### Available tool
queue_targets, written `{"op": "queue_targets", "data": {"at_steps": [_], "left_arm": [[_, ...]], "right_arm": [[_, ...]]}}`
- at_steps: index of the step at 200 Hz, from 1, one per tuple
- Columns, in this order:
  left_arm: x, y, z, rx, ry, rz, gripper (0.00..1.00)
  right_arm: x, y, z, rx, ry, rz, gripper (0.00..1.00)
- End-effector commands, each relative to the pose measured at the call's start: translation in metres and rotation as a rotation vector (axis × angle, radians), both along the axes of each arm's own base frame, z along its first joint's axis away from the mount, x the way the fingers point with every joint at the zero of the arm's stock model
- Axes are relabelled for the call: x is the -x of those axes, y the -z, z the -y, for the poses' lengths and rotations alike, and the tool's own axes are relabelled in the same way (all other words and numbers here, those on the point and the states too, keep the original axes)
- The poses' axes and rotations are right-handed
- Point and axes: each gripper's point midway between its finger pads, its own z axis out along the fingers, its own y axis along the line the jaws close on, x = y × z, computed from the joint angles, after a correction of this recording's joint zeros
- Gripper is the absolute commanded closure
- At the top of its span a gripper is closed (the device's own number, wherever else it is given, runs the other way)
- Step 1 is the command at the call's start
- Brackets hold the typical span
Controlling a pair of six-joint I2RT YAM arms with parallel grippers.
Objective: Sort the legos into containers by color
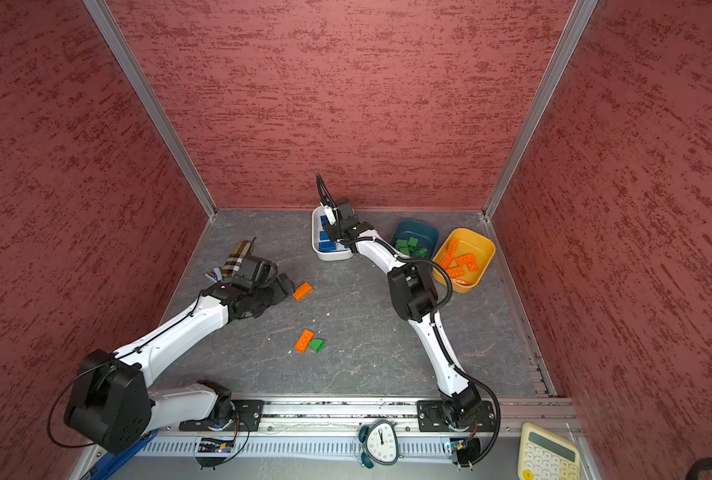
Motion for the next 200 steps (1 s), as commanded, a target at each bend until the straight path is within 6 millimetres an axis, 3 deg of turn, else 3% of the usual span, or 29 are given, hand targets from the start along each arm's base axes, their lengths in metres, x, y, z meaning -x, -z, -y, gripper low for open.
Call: {"op": "queue_targets", "data": {"at_steps": [1, 37, 60, 88, 99, 138, 174, 200], "left_arm": [[0.005, 0.004, 0.000, -0.018, 0.026, -0.036, 0.01], [0.012, 0.009, -0.003, -0.033, 0.022, -0.065, 0.01], [0.016, 0.012, -0.006, -0.035, 0.012, -0.074, 0.01], [0.019, 0.012, -0.008, -0.033, 0.004, -0.074, 0.01], [0.020, 0.012, -0.009, -0.034, 0.003, -0.074, 0.01], [0.025, 0.014, -0.013, -0.037, -0.011, -0.078, 0.01], [0.030, 0.017, -0.017, -0.027, -0.032, -0.076, 0.01], [0.032, 0.019, -0.019, -0.015, -0.046, -0.072, 0.01]], "right_arm": [[0.009, -0.019, -0.008, 0.018, -0.088, 0.007, 0.33], [0.031, -0.044, -0.015, -0.044, -0.165, -0.003, 0.18], [0.051, -0.063, -0.014, -0.106, -0.205, 0.019, 0.14], [0.089, -0.074, -0.011, -0.162, -0.269, 0.030, 0.10], [0.108, -0.074, -0.007, -0.168, -0.297, 0.028, 0.01], [0.185, -0.050, 0.007, -0.137, -0.353, -0.056, 0.01], [0.277, -0.005, 0.011, -0.026, -0.469, -0.215, 0.01], [0.333, 0.019, 0.009, 0.033, -0.561, -0.336, 0.01]]}}
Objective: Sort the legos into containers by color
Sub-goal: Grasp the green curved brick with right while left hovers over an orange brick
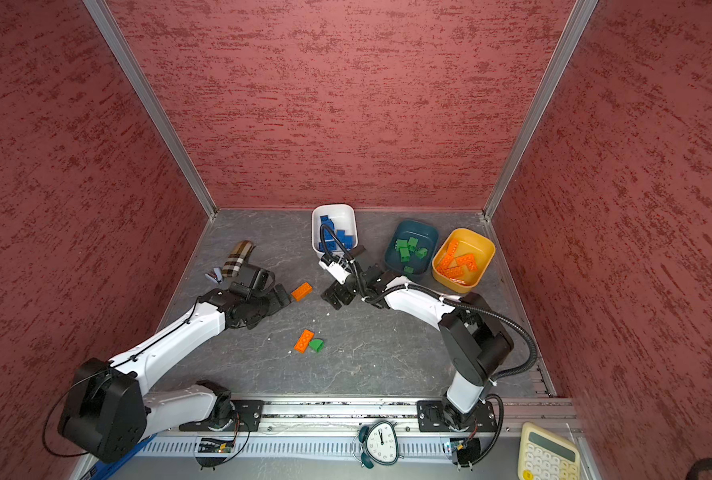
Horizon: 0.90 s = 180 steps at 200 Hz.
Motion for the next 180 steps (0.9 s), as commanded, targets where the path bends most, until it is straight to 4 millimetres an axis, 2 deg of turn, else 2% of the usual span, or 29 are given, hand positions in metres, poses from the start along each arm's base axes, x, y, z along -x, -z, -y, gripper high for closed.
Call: {"op": "queue_targets", "data": {"at_steps": [1, 27, 52, 80, 129, 157, 180], "left_arm": [[0.001, 0.000, -0.005, 0.011, -0.030, 0.011, 0.01], [0.003, 0.004, -0.005, 0.014, -0.037, 0.004, 0.01], [0.004, 0.006, -0.005, 0.019, -0.042, 0.000, 0.01], [0.008, 0.009, -0.007, 0.014, -0.044, -0.012, 0.01], [0.013, 0.015, -0.008, 0.017, -0.049, -0.026, 0.00], [0.016, 0.017, -0.009, 0.013, -0.049, -0.036, 0.01], [0.017, 0.019, -0.009, 0.009, -0.050, -0.042, 0.00]], "right_arm": [[0.050, 0.013, -0.002, 0.057, -0.126, -0.077, 0.02], [0.103, 0.030, -0.017, 0.095, -0.291, -0.150, 0.04], [0.127, 0.044, -0.027, 0.140, -0.412, -0.151, 0.12], [0.132, 0.059, -0.035, 0.203, -0.483, -0.112, 0.19], [0.126, 0.080, -0.049, 0.274, -0.525, -0.058, 0.33], [0.125, 0.087, -0.055, 0.281, -0.542, -0.047, 0.38], [0.124, 0.093, -0.056, 0.298, -0.540, -0.042, 0.47]]}}
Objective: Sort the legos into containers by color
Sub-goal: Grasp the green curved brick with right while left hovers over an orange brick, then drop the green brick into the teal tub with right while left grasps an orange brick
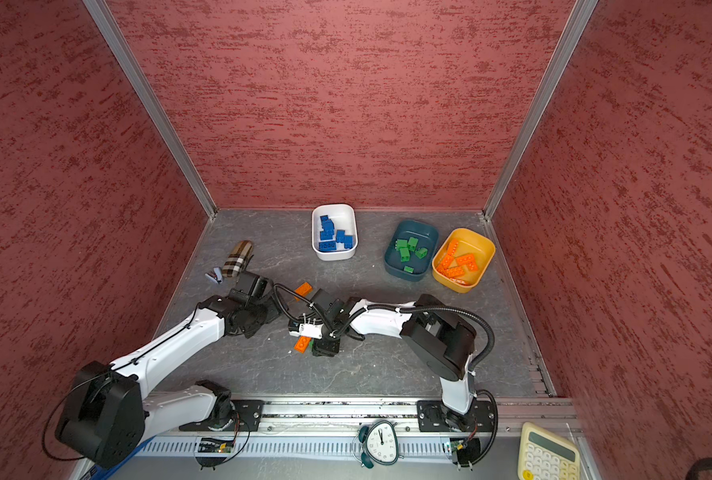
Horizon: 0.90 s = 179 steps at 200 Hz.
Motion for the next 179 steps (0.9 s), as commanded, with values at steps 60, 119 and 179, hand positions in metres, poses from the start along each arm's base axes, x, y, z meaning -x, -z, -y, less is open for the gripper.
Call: {"op": "queue_targets", "data": {"at_steps": [60, 119, 179], "left_arm": [[0.003, 0.006, -0.004, -0.003, -0.020, 0.000, 0.01], [0.010, 0.003, 0.013, -0.059, 0.110, 0.015, 0.01], [0.036, 0.018, 0.058, -0.103, 0.371, -0.039, 0.00]], "right_arm": [[-0.010, -0.009, -0.013, -0.060, -0.002, 0.091, 0.64], [-0.048, -0.040, 0.005, -0.143, 0.170, 0.182, 0.73], [-0.176, -0.095, 0.102, -0.287, 0.735, 0.297, 0.73]]}}
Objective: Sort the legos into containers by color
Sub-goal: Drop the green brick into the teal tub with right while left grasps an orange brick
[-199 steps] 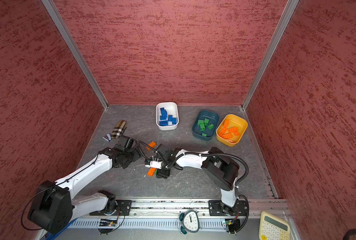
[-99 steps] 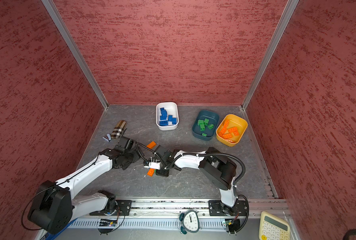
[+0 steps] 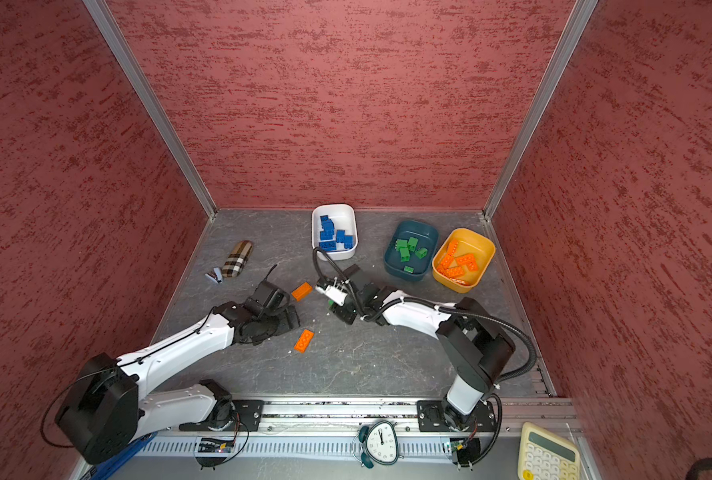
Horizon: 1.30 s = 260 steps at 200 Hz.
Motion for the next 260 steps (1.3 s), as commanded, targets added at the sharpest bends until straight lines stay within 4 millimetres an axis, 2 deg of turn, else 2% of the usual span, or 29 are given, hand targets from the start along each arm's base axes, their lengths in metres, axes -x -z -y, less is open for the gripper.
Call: {"op": "queue_targets", "data": {"at_steps": [1, 18, 50, 74, 100, 112, 125, 146, 159, 201, 208, 232, 260], "left_arm": [[0.006, 0.003, 0.019, -0.020, 0.122, -0.012, 0.00], [0.013, 0.007, 0.037, -0.027, 0.220, -0.024, 0.01], [0.023, 0.020, 0.057, -0.087, 0.338, -0.057, 0.04], [0.030, 0.026, 0.071, -0.120, 0.417, -0.078, 0.06], [0.036, 0.030, 0.074, -0.196, 0.461, -0.106, 0.09], [0.037, 0.033, 0.074, -0.218, 0.468, -0.116, 0.12], [0.037, 0.035, 0.075, -0.226, 0.465, -0.123, 0.13], [0.038, 0.037, 0.075, -0.228, 0.459, -0.128, 0.18], [0.037, 0.038, 0.077, -0.220, 0.462, -0.125, 0.25], [0.037, 0.041, 0.078, -0.224, 0.469, -0.129, 0.44], [0.037, 0.042, 0.078, -0.223, 0.472, -0.130, 0.47], [0.037, 0.044, 0.077, -0.237, 0.473, -0.138, 0.53], [0.034, 0.044, 0.078, -0.235, 0.466, -0.126, 0.66]], "right_arm": [[-0.052, -0.028, 0.036, -0.077, 0.247, 0.086, 0.73], [-0.077, -0.038, 0.062, -0.096, 0.366, 0.109, 0.73], [-0.119, -0.055, 0.111, -0.210, 0.576, 0.090, 0.73], [-0.149, -0.057, 0.150, -0.290, 0.740, 0.071, 0.72], [-0.180, -0.052, 0.192, -0.343, 0.882, 0.044, 0.71], [-0.191, -0.046, 0.202, -0.368, 0.904, 0.011, 0.69], [-0.198, -0.042, 0.199, -0.367, 0.877, -0.032, 0.64], [-0.201, -0.038, 0.192, -0.340, 0.842, -0.077, 0.46], [-0.200, -0.042, 0.195, -0.343, 0.853, -0.064, 0.31], [-0.188, -0.070, 0.199, -0.415, 0.861, -0.002, 0.14], [-0.186, -0.074, 0.200, -0.425, 0.868, 0.007, 0.02], [-0.180, -0.087, 0.207, -0.462, 0.912, 0.039, 0.01], [-0.170, -0.098, 0.223, -0.488, 0.992, 0.091, 0.01]]}}
